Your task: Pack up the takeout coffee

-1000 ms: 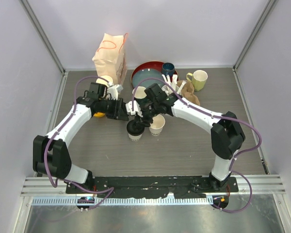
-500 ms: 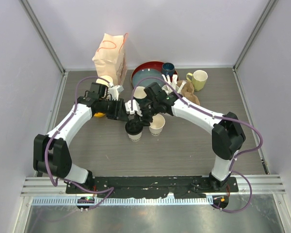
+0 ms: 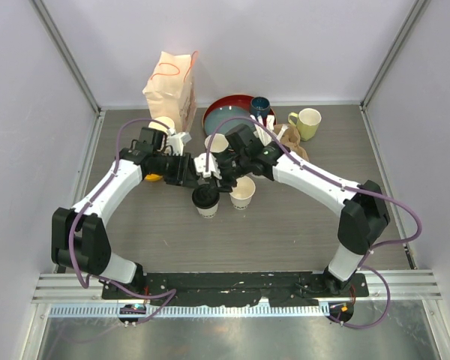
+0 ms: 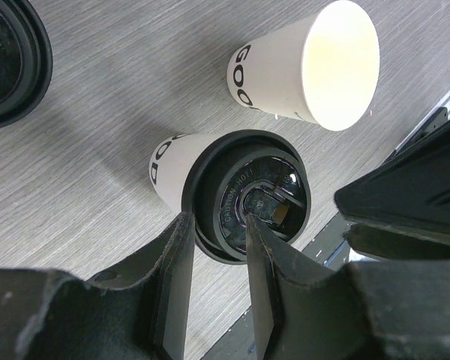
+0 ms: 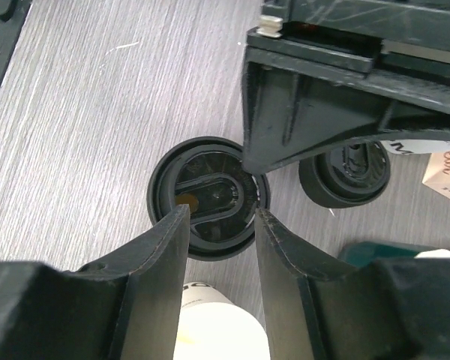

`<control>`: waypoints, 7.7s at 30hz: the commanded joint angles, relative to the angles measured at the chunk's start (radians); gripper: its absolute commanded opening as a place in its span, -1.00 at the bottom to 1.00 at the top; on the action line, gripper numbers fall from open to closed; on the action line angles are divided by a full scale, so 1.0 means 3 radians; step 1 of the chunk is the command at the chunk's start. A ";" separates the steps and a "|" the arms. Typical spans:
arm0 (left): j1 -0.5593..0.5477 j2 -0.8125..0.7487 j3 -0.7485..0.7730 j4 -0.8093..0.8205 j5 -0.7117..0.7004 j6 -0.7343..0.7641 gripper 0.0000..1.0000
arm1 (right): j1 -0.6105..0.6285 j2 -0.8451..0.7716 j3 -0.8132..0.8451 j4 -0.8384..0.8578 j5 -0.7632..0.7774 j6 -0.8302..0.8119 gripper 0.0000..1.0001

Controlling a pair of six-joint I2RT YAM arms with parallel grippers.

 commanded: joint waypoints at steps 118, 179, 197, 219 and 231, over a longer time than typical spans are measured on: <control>0.0055 0.0286 0.0003 -0.0176 0.0147 0.0325 -0.22 | 0.0496 -0.0179 -0.2090 0.2070 0.1507 0.1453 -0.14; 0.0321 -0.0317 -0.0396 0.0253 0.0019 -0.1219 -0.18 | 0.0665 -0.0261 -0.1528 0.2729 0.2392 0.2982 0.44; 0.0336 -0.0297 -0.0432 0.0213 0.0076 -0.1198 -0.27 | 0.0772 -0.0307 -0.1313 0.2586 0.2443 0.2890 0.53; 0.0382 -0.0343 -0.0728 0.0422 0.0321 -0.1709 -0.32 | 0.0087 0.0097 -0.0423 0.1451 0.1671 0.3601 0.28; 0.0382 -0.0195 -0.0820 0.0749 0.0347 -0.1863 -0.39 | 0.0082 0.0082 -0.0811 0.1711 0.1655 0.3826 0.11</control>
